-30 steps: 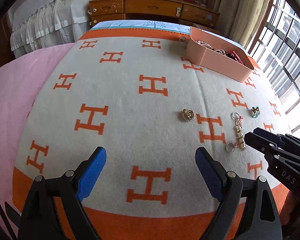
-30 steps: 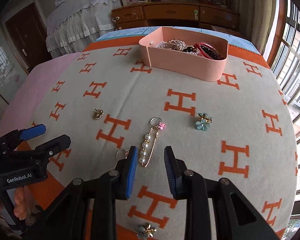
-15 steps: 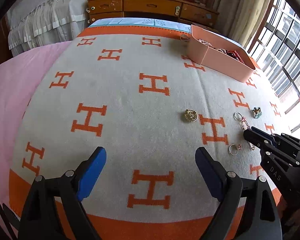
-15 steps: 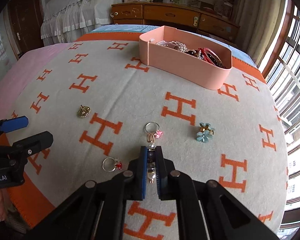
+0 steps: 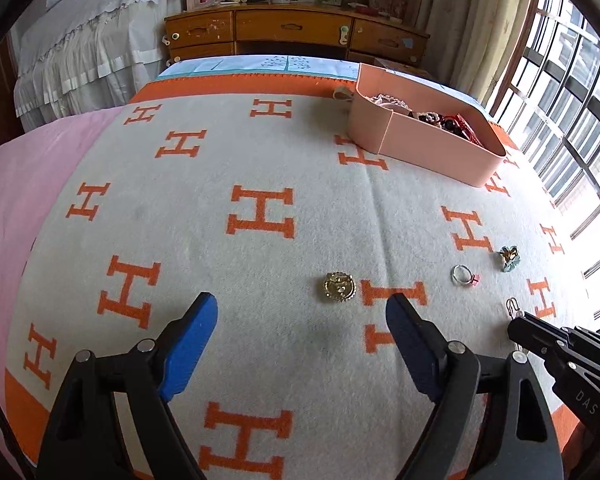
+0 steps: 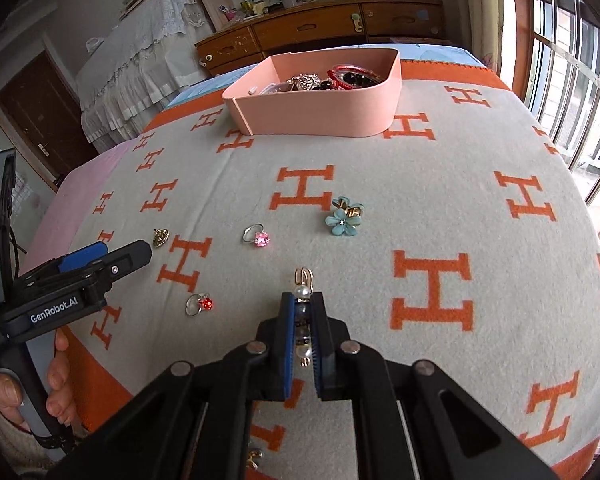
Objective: Organize jewelry
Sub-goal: 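Grasp the pearl safety pin with the right tool while the left tool grasps the round gold brooch, then carry both brooches into the pink box and open both tools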
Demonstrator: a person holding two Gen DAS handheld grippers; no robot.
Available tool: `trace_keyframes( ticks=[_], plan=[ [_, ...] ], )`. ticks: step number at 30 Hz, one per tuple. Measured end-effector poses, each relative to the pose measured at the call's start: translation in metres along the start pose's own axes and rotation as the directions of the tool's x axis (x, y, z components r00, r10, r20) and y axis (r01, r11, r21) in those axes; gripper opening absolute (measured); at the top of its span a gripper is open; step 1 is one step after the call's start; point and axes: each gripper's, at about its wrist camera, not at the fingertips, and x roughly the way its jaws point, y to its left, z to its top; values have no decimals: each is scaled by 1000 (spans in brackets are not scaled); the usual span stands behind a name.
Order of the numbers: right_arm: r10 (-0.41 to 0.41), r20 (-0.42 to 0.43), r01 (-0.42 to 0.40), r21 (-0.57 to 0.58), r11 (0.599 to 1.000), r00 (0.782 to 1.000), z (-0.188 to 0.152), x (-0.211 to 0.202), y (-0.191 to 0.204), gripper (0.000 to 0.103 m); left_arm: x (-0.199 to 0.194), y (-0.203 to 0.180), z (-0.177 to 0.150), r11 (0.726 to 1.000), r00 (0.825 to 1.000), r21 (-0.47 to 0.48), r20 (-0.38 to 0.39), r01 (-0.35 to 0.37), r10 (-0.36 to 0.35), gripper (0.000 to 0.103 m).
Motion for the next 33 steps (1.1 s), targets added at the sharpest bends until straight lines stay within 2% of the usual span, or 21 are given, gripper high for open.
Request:
trace_keyframes(
  ticks=[5,9,12,17,28,33],
  plan=[
    [32,2,-32,2,999,999,1,0,-4,7,12,-14,3,999,998,32,-33,-44,45,58],
    [49,5,-49,-3,999,999,0,-1,-8,7,15,-19,4,997,998,44,-23,-64,65,52],
    [57,9,-57,-5,998,998,0,0,-8,7,15,-19,6,997,998,45,-18,-62,62,43],
    [64,12,-64,-2,998,998,1,1,-9,7,14,-17,6,997,998,38,-1,-61,61,17],
    [40,13,-40,-11,999,999,1,1,-3,7,12,-10,4,999,999,16,-3,-32,32,17],
    [56,12,-56,-18,998,998,3,-5,3,7,-3,-10,7,1000,1000,14,18,-6,6,17]
  ],
)
